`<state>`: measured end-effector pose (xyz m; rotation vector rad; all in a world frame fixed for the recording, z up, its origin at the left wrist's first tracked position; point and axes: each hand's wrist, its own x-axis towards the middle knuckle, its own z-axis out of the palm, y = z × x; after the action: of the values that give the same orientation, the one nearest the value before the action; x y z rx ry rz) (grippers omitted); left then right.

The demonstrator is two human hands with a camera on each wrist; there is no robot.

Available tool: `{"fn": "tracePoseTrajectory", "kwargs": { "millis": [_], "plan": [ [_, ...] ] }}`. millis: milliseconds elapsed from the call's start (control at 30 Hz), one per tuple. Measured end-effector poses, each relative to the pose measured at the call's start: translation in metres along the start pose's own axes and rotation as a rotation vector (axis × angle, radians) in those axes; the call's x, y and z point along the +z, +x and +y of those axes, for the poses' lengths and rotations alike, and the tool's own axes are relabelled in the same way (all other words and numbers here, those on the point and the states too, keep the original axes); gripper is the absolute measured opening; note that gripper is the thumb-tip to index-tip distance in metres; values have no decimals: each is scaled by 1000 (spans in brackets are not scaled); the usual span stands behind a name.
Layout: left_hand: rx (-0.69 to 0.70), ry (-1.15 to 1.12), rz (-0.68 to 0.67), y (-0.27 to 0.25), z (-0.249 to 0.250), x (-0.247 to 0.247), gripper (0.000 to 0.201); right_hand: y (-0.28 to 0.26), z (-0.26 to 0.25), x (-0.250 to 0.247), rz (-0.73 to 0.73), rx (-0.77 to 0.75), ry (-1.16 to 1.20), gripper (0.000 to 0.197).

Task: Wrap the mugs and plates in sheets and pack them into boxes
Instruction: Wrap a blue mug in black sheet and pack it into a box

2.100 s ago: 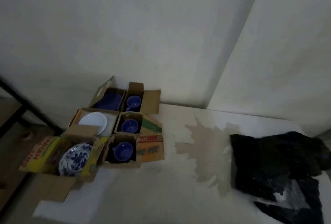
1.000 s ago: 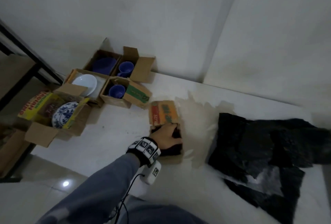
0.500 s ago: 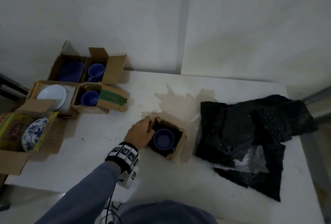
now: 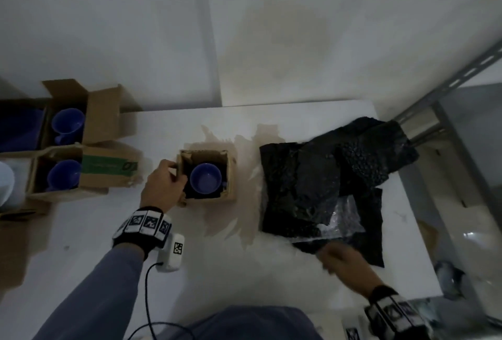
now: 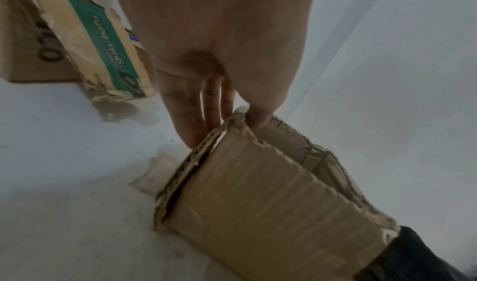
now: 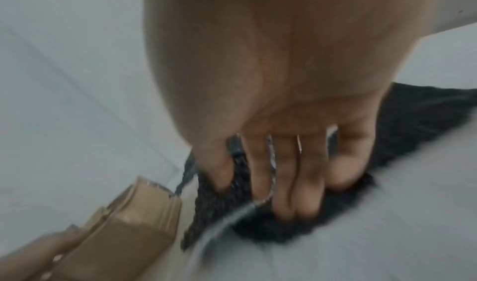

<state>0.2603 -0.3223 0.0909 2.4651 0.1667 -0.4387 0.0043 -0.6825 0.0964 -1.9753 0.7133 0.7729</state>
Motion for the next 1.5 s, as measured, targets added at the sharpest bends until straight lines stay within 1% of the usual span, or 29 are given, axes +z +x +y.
{"fn": "tracePoseTrajectory", "kwargs": {
  "millis": [33,67,100,133,200,267,333,400,467,533,600,633,667,700,733,800,833,867,900,933,967,1000,1067,1167,1233,1300,1400,1433,1500],
  "plan": [
    [10,-38,21,-2,-1,1,36,10,-5,-10,224,-48,46,18],
    [33,-73,55,-4,-1,3,44,20,-15,-21,425,-62,80,24],
    [60,-83,90,-8,0,6,50,31,-26,-29,555,-52,88,31],
    [81,-76,116,-13,2,9,54,43,-36,-35,616,-29,133,37],
    [114,-44,127,-22,7,15,59,62,-50,-37,642,37,221,44],
    [177,3,116,-27,6,20,61,76,-62,-38,687,65,311,38],
    [256,30,102,-28,-2,20,62,83,-70,-40,745,-39,410,23],
    [338,31,90,-29,-5,14,62,82,-81,-42,716,-217,508,18],
    [395,32,93,-30,-4,6,58,72,-98,-45,636,-385,581,24],
    [413,-14,117,-31,3,0,48,56,-117,-49,545,-521,659,24],
    [452,-96,138,-35,20,-5,35,36,-139,-52,438,-642,743,17],
    [478,-152,122,-40,33,-8,30,25,-150,-51,386,-686,771,16],
    [481,-235,71,-46,50,-11,26,15,-160,-48,338,-731,781,16],
    [448,-334,-23,-51,66,-13,25,6,-170,-42,283,-779,785,16],
    [388,-445,-155,-56,84,-16,31,0,-179,-34,224,-818,786,18],
    [249,-713,-410,-61,109,-18,44,-6,-189,-15,108,-826,799,31],
    [201,-830,-479,-60,116,-17,44,-8,-191,-5,50,-809,813,35],
    [183,-891,-496,-59,120,-19,39,-11,-193,3,5,-783,836,41],
    [201,-875,-467,-59,121,-21,33,-15,-195,8,-47,-746,888,46],
    [235,-819,-431,-58,120,-24,30,-17,-197,10,-109,-697,973,45],
    [271,-744,-411,-58,115,-26,27,-18,-199,10,-159,-620,1085,37],
    [293,-680,-416,-58,107,-27,25,-15,-200,8,-157,-516,1189,31],
    [327,-594,-477,-59,87,-27,27,5,-202,5,-60,-350,1236,34],
    [305,-580,-498,-64,55,-26,34,34,-208,13,55,-243,1261,50],
    [269,-539,-480,-66,37,-27,36,44,-215,23,107,-284,1248,46],
    [230,-443,-420,-64,19,-27,38,48,-220,33,175,-410,1156,40],
    [193,-395,-279,-61,-2,-25,54,61,-219,45,284,-592,849,43],
    [200,-352,-248,-59,-8,-24,59,67,-217,49,273,-609,734,44],
    [217,-204,-265,-57,-16,-18,57,80,-212,53,230,-586,479,50]
  ]
}}
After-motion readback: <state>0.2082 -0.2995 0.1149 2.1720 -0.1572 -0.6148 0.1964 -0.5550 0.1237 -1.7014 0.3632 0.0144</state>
